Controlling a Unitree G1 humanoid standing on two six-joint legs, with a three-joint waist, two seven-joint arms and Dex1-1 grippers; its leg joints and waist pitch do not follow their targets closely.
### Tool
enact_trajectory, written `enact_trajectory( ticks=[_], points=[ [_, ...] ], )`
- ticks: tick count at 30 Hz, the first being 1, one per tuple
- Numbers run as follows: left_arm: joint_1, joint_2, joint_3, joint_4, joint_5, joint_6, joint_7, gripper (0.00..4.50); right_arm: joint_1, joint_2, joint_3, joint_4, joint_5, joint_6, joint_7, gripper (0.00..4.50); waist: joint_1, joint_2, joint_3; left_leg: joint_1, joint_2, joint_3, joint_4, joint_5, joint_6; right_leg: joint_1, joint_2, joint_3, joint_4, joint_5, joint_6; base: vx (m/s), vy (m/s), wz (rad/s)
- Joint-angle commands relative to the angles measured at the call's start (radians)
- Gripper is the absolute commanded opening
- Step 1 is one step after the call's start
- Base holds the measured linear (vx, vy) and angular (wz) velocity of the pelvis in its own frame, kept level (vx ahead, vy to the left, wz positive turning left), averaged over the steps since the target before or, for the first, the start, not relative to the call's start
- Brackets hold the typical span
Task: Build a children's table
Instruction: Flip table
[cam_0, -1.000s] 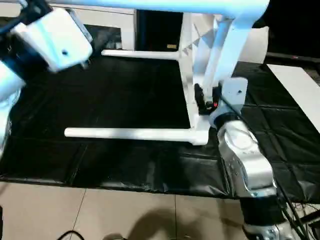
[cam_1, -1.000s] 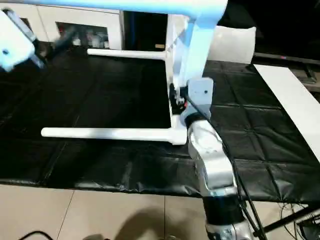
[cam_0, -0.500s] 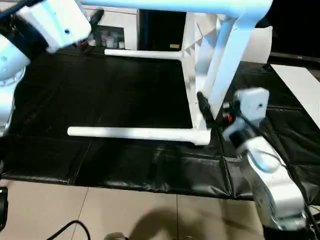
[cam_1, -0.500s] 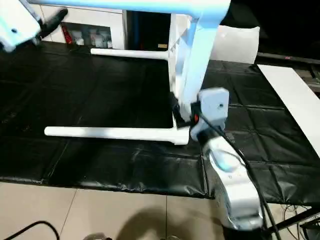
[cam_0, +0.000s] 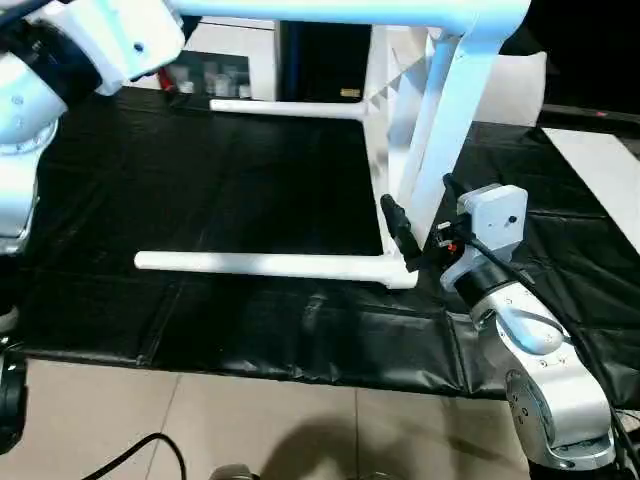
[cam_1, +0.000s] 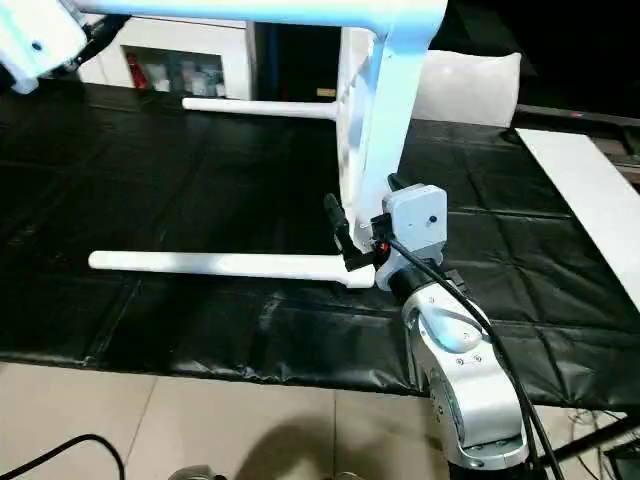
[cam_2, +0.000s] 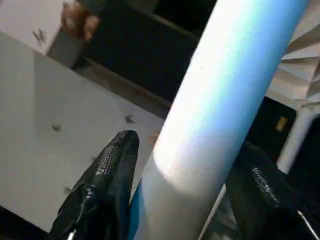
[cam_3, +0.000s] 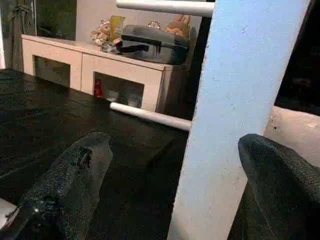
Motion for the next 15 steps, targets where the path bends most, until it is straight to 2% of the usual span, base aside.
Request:
enact_trajectory(
  ticks=[1,7,9,10,12,15],
  points=[
    [-0.018,-0.043,0.04,-0.002,-0.128,0.085,-0.012,2.4,0.0,0.0,0.018,0.014,0.002,0.013,0.006,4.35,0.005,0.017,-0.057,-0.002,0.053,-0.03,-0.074,-0.162,-0.028,0.055,-0.103,0.077,-0.084,-0.261,-0.067,0.0,0.0,0.0],
    [-0.031,-0.112,0.113,-0.039,-0.228,0.288,-0.001,2.4,-0.016,0.007,0.02,0.037,-0.009,0.009,0.007,4.35,0.012,0.023,-0.06,-0.005,0.052,-0.026,-0.071,-0.124,-0.013,0.053,-0.101,0.077,-0.081,-0.252,-0.071,0.0,0.0,0.0],
    [-0.037,-0.132,0.137,-0.046,-0.242,0.337,0.014,2.4,-0.019,0.008,0.02,0.039,-0.011,0.009,0.006,4.35,0.012,0.02,-0.059,-0.006,0.05,-0.025,-0.07,-0.119,-0.007,0.054,-0.1,0.077,-0.082,-0.251,-0.071,0.0,0.0,0.0],
    [-0.041,-0.143,0.153,-0.052,-0.251,0.367,0.024,2.4,-0.02,0.007,0.02,0.041,-0.013,0.007,0.006,4.35,0.016,0.02,-0.063,-0.011,0.048,-0.023,-0.067,-0.087,0.005,0.057,-0.101,0.077,-0.078,-0.229,-0.071,0.0,0.0,0.0],
    [-0.046,-0.154,0.171,-0.054,-0.272,0.383,0.028,2.4,-0.022,0.005,0.019,0.041,-0.015,0.004,0.005,4.35,0.021,0.023,-0.063,-0.015,0.045,-0.022,-0.064,-0.067,0.016,0.057,-0.1,0.076,-0.078,-0.227,-0.067,0.0,0.0,0.0],
    [-0.05,-0.161,0.195,-0.062,-0.293,0.386,0.028,2.4,-0.023,0.003,0.012,0.038,-0.017,-0.002,0.001,4.35,0.029,0.028,-0.064,-0.015,0.042,-0.019,-0.063,-0.066,0.023,0.053,-0.098,0.074,-0.084,-0.251,-0.057,0.0,0.0,0.0]
  ],
)
